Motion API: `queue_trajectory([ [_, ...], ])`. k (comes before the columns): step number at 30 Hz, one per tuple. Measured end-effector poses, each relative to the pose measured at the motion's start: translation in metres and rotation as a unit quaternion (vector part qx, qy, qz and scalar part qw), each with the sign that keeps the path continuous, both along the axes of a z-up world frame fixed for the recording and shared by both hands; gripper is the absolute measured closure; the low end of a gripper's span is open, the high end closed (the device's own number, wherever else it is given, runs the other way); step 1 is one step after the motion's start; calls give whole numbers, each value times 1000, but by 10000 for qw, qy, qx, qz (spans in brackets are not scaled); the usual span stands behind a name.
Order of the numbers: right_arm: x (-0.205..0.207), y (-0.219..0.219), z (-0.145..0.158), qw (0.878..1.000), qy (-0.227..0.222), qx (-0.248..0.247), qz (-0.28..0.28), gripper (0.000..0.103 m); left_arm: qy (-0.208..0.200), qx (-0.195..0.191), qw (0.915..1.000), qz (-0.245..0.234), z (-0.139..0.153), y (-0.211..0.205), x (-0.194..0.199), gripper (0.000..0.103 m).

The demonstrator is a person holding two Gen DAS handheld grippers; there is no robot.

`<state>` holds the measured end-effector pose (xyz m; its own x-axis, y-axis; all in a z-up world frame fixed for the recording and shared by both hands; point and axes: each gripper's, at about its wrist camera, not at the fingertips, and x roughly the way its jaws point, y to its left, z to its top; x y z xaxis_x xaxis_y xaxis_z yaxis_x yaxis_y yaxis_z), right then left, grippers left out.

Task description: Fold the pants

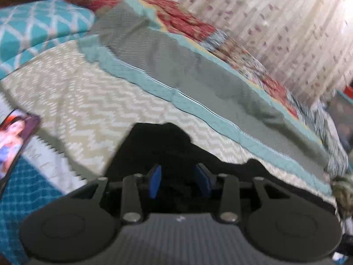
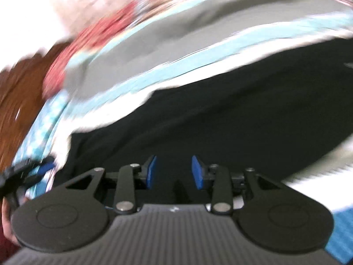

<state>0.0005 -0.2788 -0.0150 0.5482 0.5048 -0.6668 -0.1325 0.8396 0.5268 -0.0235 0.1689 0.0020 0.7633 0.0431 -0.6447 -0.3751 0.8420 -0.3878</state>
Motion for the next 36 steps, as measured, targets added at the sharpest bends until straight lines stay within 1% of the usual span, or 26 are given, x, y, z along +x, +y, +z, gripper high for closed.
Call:
queue_trajectory([
  [3, -13, -54, -5, 9972, -7, 31, -750, 64, 99, 173, 9992, -341, -7, -16, 31, 69],
  [4, -16, -70, -5, 9954, -30, 45, -954, 64, 195, 314, 9987, -360, -13, -18, 42, 68],
  [5, -18, -83, -6, 9934, -61, 40, -1141, 64, 390, 541, 9973, -316, -22, -19, 54, 68],
  [6, -18, -97, -7, 9910, -97, 16, -1331, 64, 727, 820, 9938, -187, -35, -15, 69, 71],
  [7, -18, -111, -7, 9881, -137, -12, -1535, 64, 985, 914, 9909, -89, -48, -9, 80, 82],
  [8, -18, -123, -7, 9850, -187, -22, -1714, 64, 1145, 795, 9902, 69, -61, 2, 88, 89],
  [9, -18, -137, -7, 9813, -259, -28, -1910, 64, 1033, 489, 9932, 241, -66, 15, 89, 92],
  [10, -19, -136, -4, 9776, -325, -50, -2079, 64, 987, 228, 9940, 400, -63, 22, 88, 92],
  [11, -18, -146, -3, 9735, -388, -63, -2253, 64, 1022, 70, 9934, 524, -58, 23, 88, 92],
  [12, -16, -162, -4, 9687, -446, -50, -2441, 64, 1060, 59, 9926, 588, -50, 20, 88, 90],
  [14, -14, -181, -9, 9598, -494, 15, -2762, 60, 1018, 272, 9927, 587, -35, 9, 83, 84],
  [15, -13, -191, -12, 9548, -490, 90, -2929, 57, 963, 391, 9927, 614, -27, 1, 78, 72],
  [16, -12, -202, -17, 9496, -454, 221, -3095, 56, 899, 443, 9931, 614, -20, -7, 72, 66],
  [17, -8, -213, -24, 9450, -399, 405, -3222, 56, 824, 451, 9939, 570, -13, -15, 66, 65],
  [19, -4, -223, -33, 9383, -346, 746, -3360, 56, 756, 404, 9954, 431, -5, -28, 58, 65],
  [20, 3, -225, -37, 9362, -325, 835, -3399, 55, 751, 382, 9958, 360, -2, -34, 56, 65],
  [23, 18, -237, -49, 9339, -195, 907, -3452, 55, 813, 342, 9961, 53, -1, -56, 58, 65],
  [26, 34, -241, -58, 9314, -203, 1048, -3479, 55, 954, 417, 9942, -273, -6, -84, 69, 65],
  [29, 45, -240, -59, 9291, -285, 1124, -3512, 55, 1191, 667, 9893, -514, -14, -112, 82, 65],
  [31, 51, -240, -56, 9305, -328, 1093, -3481, 55, 1401, 796, 9852, -578, -21, -127, 89, 65],
  [33, 54, -238, -56, 9338, -381, 1013, -3411, 55, 1651, 949, 9799, -594, -27, -139, 93, 65],
  [36, 56, -230, -58, 9370, -570, 785, -3357, 55, 1894, 1125, 9738, -575, -34, -147, 96, 65],
])
